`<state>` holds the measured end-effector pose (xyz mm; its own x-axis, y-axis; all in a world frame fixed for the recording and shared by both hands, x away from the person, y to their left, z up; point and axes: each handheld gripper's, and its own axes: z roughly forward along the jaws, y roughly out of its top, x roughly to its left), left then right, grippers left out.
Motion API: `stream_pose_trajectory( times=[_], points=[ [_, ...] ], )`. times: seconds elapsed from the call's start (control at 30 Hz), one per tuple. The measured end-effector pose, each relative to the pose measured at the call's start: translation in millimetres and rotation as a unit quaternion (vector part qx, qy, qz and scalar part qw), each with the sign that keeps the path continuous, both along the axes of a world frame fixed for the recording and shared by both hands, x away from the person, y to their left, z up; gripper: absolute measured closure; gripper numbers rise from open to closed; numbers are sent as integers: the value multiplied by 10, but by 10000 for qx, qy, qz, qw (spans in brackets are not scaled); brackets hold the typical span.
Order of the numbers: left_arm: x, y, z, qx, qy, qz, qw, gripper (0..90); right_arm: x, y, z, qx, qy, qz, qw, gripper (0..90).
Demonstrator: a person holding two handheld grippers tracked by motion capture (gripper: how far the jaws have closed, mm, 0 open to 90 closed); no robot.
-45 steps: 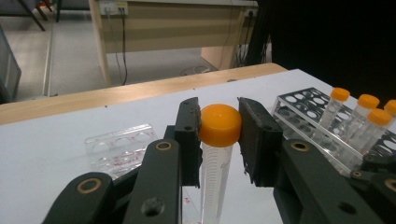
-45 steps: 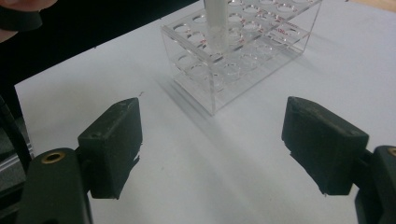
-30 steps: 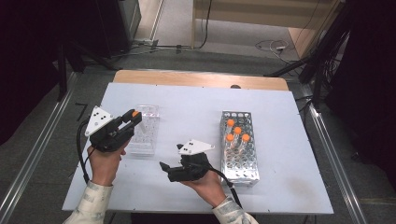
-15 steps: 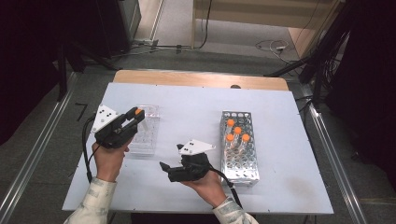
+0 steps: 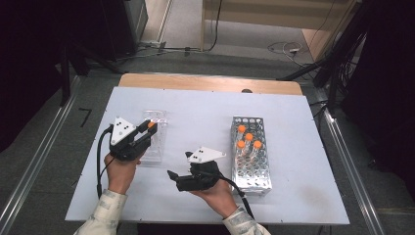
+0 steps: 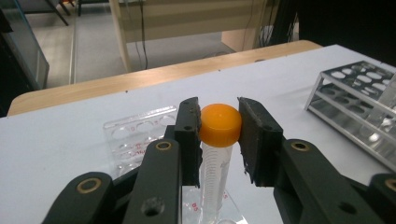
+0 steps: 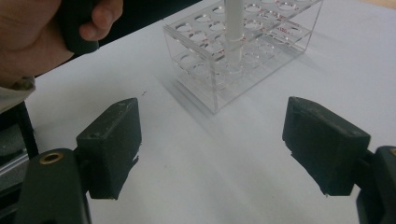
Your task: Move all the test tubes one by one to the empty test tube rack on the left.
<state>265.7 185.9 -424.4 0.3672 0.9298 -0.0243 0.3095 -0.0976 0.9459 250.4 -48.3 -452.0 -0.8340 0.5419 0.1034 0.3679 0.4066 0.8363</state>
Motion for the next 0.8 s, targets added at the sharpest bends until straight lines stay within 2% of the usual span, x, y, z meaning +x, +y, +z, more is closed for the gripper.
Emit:
stream_pose_trajectory(
  times=[0.27,0.6,0.67,0.8],
  points=[
    [7,-18,-113,80,90,37,9999,701,-6,3,-10,-1,-3,12,10000,182],
    [11,-14,-146,49,128,66,9999,682,-6,1,-14,-8,25,3,10000,182],
    [9,-10,-141,1,116,61,9999,655,-7,0,-14,-9,22,1,10000,182],
    [-1,-1,-126,-113,130,59,9998,539,-6,-5,-13,-5,21,-6,10000,182]
  ],
)
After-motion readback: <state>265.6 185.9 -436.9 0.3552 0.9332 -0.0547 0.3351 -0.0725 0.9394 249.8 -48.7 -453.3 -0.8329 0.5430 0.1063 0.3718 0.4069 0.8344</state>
